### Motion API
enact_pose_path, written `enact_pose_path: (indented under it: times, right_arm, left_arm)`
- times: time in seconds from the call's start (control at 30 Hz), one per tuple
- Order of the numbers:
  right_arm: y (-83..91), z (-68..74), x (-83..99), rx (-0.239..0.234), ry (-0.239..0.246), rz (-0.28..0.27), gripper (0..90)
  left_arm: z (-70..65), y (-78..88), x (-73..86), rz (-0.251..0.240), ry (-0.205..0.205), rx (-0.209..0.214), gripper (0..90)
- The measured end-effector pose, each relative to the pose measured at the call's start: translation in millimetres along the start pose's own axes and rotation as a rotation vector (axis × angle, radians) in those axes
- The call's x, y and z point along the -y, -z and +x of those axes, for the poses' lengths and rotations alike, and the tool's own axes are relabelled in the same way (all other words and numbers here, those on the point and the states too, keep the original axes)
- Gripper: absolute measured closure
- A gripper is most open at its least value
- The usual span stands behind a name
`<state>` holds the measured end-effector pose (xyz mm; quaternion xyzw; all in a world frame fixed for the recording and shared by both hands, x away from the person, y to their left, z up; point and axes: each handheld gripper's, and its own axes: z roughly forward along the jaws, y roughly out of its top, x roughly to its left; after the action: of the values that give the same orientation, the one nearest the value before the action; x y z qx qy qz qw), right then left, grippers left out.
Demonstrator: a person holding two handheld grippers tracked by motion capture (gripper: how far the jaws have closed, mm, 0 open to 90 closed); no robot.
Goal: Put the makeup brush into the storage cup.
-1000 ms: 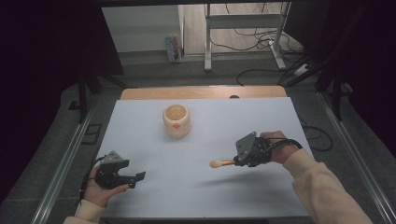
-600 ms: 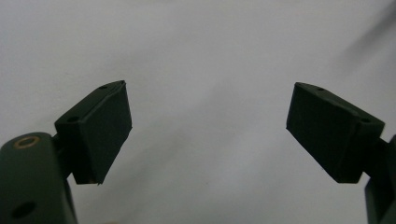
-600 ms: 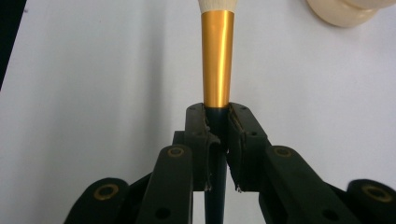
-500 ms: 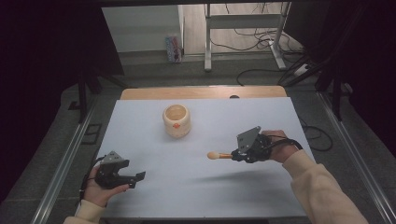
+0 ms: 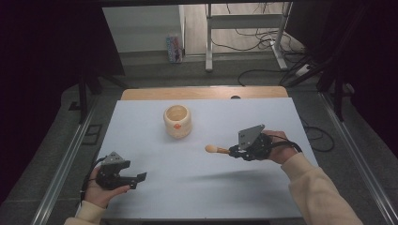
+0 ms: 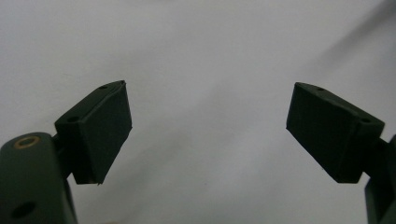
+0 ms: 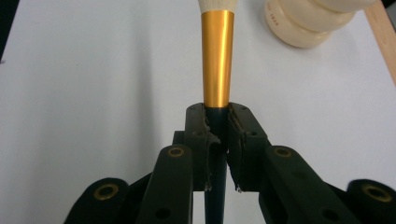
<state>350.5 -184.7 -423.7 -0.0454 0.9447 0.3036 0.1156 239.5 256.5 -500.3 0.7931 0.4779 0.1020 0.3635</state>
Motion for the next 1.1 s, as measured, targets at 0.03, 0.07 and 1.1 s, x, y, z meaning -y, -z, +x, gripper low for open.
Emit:
enact_pose_path:
  times: [0.03, 0.07, 1.1]
  right_arm:
    - [-0.5, -0.2, -0.2, 0.009, -0.009, 0.001, 79.0]
    - [-0.8, -0.3, -0.4, 0.021, -0.015, 0.002, 78.9]
    - [-13.2, 4.4, 8.5, 0.104, -0.227, -0.102, 78.9]
  left_arm:
    - [-0.1, 0.0, 0.0, -0.001, 0.001, 0.0, 14.9]
    - [-0.1, -0.1, 0.0, 0.0, 0.001, 0.001, 14.9]
    - [-0.7, 0.5, 0.4, -0.002, -0.001, -0.001, 14.9]
